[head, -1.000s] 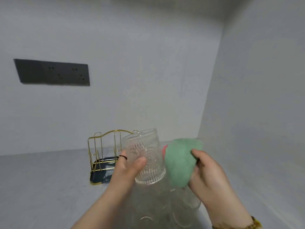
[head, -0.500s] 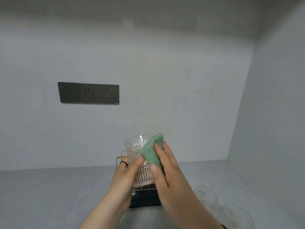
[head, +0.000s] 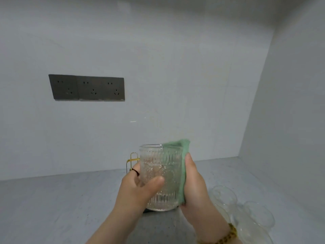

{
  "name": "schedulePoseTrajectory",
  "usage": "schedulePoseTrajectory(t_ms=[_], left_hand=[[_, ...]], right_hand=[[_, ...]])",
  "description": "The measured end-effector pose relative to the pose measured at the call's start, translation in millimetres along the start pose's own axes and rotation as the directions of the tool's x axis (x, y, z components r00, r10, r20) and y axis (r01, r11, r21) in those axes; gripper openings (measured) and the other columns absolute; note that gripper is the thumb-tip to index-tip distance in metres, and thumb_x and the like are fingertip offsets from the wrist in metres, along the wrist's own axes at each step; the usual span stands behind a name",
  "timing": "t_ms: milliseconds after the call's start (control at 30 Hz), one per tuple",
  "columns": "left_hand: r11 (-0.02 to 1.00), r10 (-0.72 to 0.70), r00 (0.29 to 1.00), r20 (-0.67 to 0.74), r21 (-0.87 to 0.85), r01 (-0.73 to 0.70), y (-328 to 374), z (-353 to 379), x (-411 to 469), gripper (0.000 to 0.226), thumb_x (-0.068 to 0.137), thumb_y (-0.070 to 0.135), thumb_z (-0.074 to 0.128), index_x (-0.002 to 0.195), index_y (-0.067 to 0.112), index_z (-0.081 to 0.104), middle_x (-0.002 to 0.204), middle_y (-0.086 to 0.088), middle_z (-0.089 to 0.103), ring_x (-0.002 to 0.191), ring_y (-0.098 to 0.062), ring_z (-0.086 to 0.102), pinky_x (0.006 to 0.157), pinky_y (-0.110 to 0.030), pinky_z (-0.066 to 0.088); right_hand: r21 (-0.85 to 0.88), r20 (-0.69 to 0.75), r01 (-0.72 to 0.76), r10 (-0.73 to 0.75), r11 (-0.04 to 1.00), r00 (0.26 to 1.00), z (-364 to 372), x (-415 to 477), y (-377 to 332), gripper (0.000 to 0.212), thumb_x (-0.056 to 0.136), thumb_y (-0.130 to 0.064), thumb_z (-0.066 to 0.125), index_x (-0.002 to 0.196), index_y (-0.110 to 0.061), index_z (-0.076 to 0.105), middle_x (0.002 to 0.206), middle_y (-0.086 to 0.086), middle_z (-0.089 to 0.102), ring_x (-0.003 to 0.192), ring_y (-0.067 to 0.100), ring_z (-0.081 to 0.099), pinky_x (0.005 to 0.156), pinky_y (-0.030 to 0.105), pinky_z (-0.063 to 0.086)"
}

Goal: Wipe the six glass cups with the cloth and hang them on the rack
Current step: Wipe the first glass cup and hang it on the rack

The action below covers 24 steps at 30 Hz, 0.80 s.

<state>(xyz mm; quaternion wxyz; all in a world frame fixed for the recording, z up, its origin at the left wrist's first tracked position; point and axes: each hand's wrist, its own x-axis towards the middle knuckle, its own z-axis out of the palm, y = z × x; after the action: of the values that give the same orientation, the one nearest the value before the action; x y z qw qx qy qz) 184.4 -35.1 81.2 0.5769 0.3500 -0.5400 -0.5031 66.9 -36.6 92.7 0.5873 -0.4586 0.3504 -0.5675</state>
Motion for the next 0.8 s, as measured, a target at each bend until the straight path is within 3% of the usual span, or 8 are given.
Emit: schedulePoseTrajectory(t_ms=[67, 167, 267, 400, 500, 567, 700, 800], left_hand=[[0.998, 0.021, 1.0, 0.007, 0.064, -0.022, 4, 2, 2, 0.054, 0.034, 0.04, 0.068, 0.086, 0.026, 0.06, 0.073, 0.017, 0.073, 0.069, 0.004, 0.067, 0.054, -0.007, 0.048], [0.987, 0.037, 0.999, -0.023, 0.156, -0.033, 5, 3, 11, 0.06, 0.035, 0.054, 0.074, 0.092, 0.039, 0.06, 0.099, 0.006, 0.068, 0.079, 0.008, 0.064, 0.06, -0.006, 0.048], [0.987, 0.08, 0.977, -0.2, 0.155, -0.05, 3, 4, 15, 0.047, 0.076, 0.026, 0.07, 0.114, 0.038, 0.045, 0.1, 0.01, 0.052, 0.065, 0.014, 0.059, 0.058, -0.003, 0.046], [0.987, 0.049, 0.968, -0.245, 0.162, -0.009, -8, 15, 8, 0.056, 0.082, 0.02, 0.059, 0.133, 0.028, 0.037, 0.121, 0.013, 0.058, 0.104, 0.0, 0.059, 0.091, -0.022, 0.048], [0.998, 0.021, 0.96, -0.28, 0.06, -0.004, -9, 17, 6, 0.037, 0.075, 0.012, 0.067, 0.106, 0.03, 0.055, 0.085, 0.016, 0.073, 0.078, 0.001, 0.067, 0.064, -0.016, 0.054], [0.999, -0.003, 0.97, -0.242, -0.033, -0.006, -8, 16, 5, 0.039, 0.063, 0.019, 0.078, 0.097, 0.026, 0.059, 0.08, 0.013, 0.074, 0.076, -0.003, 0.069, 0.066, -0.023, 0.053], [0.994, -0.052, 0.989, -0.138, -0.1, 0.038, -8, 15, 3, 0.065, 0.047, 0.051, 0.063, 0.106, 0.022, 0.061, 0.098, 0.003, 0.074, 0.093, -0.014, 0.069, 0.081, -0.034, 0.05], [0.998, -0.038, 0.984, -0.173, 0.05, 0.048, -6, 13, 8, 0.067, 0.047, 0.06, 0.057, 0.107, 0.03, 0.059, 0.102, 0.007, 0.071, 0.093, -0.006, 0.066, 0.076, -0.021, 0.047]], right_hand=[[0.147, -0.001, -0.071, 0.072, 0.987, 0.997, -5, 5, -2, 0.054, 0.093, -0.047, 0.028, 0.104, -0.008, 0.066, 0.095, 0.016, 0.072, 0.088, 0.029, 0.069, 0.076, 0.041, 0.056], [0.148, -0.003, -0.029, 0.03, 0.989, 1.0, -8, 12, -5, 0.049, 0.09, -0.046, 0.031, 0.101, -0.012, 0.065, 0.091, 0.012, 0.074, 0.083, 0.025, 0.07, 0.065, 0.035, 0.058], [-0.037, -0.021, 0.068, -0.069, 0.997, 0.997, -9, 18, -4, 0.047, 0.083, -0.053, 0.041, 0.117, -0.023, 0.055, 0.108, 0.01, 0.068, 0.093, 0.024, 0.067, 0.059, 0.028, 0.056], [-0.327, 0.026, 0.268, -0.275, 0.906, 0.961, 4, 16, 3, 0.051, 0.087, -0.047, 0.04, 0.135, -0.03, 0.034, 0.124, -0.008, 0.054, 0.1, -0.01, 0.056, 0.077, 0.009, 0.048], [-0.384, 0.072, 0.331, -0.329, 0.862, 0.942, 7, 16, 12, 0.052, 0.08, -0.054, 0.039, 0.13, -0.046, 0.024, 0.132, -0.022, 0.042, 0.114, -0.018, 0.043, 0.093, 0.01, 0.042], [-0.247, 0.094, 0.244, -0.227, 0.938, 0.969, 2, 16, 7, 0.034, 0.091, -0.044, 0.04, 0.124, -0.042, 0.036, 0.118, -0.017, 0.055, 0.1, -0.014, 0.056, 0.079, 0.01, 0.048], [0.206, 0.235, -0.012, -0.038, 0.978, 0.971, -10, 20, 1, 0.047, 0.079, -0.047, 0.038, 0.089, -0.015, 0.072, 0.084, 0.007, 0.074, 0.079, 0.018, 0.071, 0.06, 0.026, 0.056], [0.169, 0.159, -0.019, -0.008, 0.985, 0.987, -15, 27, 8, 0.047, 0.082, -0.052, 0.042, 0.103, -0.016, 0.065, 0.092, 0.011, 0.073, 0.089, 0.03, 0.069, 0.07, 0.047, 0.057]])
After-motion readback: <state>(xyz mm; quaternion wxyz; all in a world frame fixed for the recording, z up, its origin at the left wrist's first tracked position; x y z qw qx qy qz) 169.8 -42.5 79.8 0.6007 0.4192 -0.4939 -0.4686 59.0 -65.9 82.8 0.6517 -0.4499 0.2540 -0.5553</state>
